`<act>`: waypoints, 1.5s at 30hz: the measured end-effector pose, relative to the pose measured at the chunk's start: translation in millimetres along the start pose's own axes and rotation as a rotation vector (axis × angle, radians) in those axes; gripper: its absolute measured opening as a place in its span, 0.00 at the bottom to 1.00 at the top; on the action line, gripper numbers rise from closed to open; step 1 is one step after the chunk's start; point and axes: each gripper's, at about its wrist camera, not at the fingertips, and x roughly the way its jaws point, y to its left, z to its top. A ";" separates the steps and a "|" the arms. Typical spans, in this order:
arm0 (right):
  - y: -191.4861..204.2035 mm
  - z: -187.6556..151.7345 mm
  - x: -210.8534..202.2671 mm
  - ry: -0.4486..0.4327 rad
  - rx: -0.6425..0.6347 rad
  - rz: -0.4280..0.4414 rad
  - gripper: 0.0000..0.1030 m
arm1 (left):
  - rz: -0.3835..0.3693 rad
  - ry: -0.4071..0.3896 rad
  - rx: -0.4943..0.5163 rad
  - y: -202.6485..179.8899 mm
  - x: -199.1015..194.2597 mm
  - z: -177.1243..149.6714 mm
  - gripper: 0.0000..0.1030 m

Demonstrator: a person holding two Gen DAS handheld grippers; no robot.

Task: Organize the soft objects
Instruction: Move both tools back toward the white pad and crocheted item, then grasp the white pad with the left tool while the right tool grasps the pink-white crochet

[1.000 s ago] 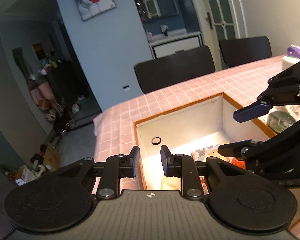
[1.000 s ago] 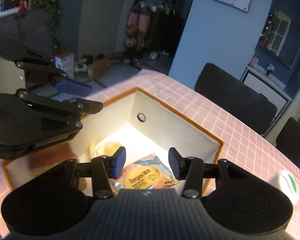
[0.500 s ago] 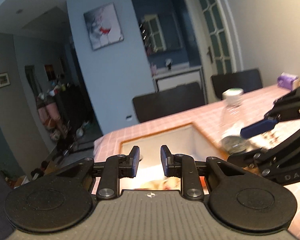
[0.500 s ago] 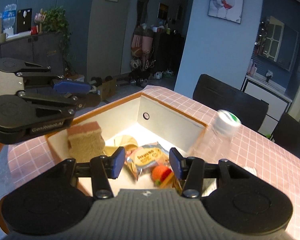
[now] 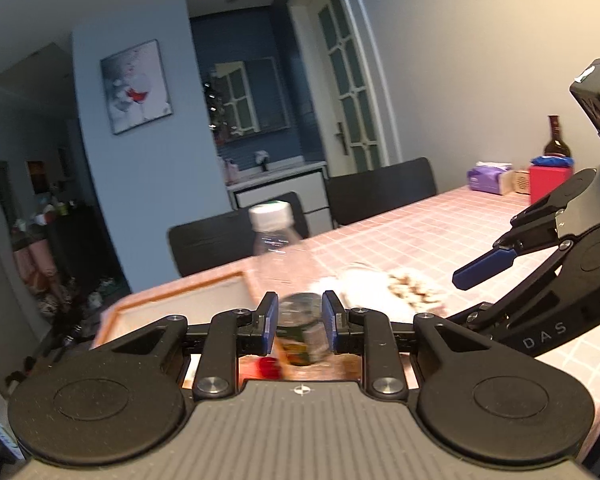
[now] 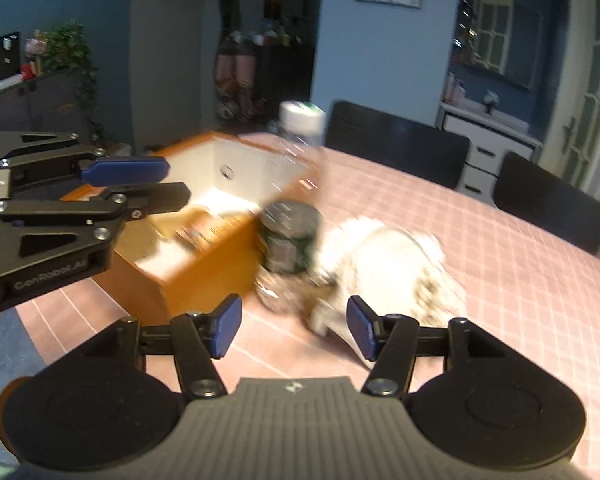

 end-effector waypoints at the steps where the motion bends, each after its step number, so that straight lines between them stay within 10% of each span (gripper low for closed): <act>1: -6.1 -4.4 -0.6 0.012 0.004 -0.014 0.57 | -0.017 0.005 -0.001 -4.1 3.4 -0.4 0.28; 14: -95.3 -48.1 25.0 0.172 0.118 -0.145 0.58 | -0.158 0.122 0.078 -61.5 53.6 -12.6 0.46; 19: -129.1 -54.1 44.4 0.213 0.173 -0.142 0.58 | -0.079 0.163 0.072 -76.0 78.4 -15.5 0.65; 30: -145.3 -32.6 76.4 0.194 0.139 -0.116 0.58 | 0.111 0.226 0.000 -77.7 118.9 -15.9 0.66; 45: -162.8 -10.7 135.7 0.198 0.170 -0.056 0.68 | 0.144 0.226 0.025 -84.6 137.0 -21.3 0.66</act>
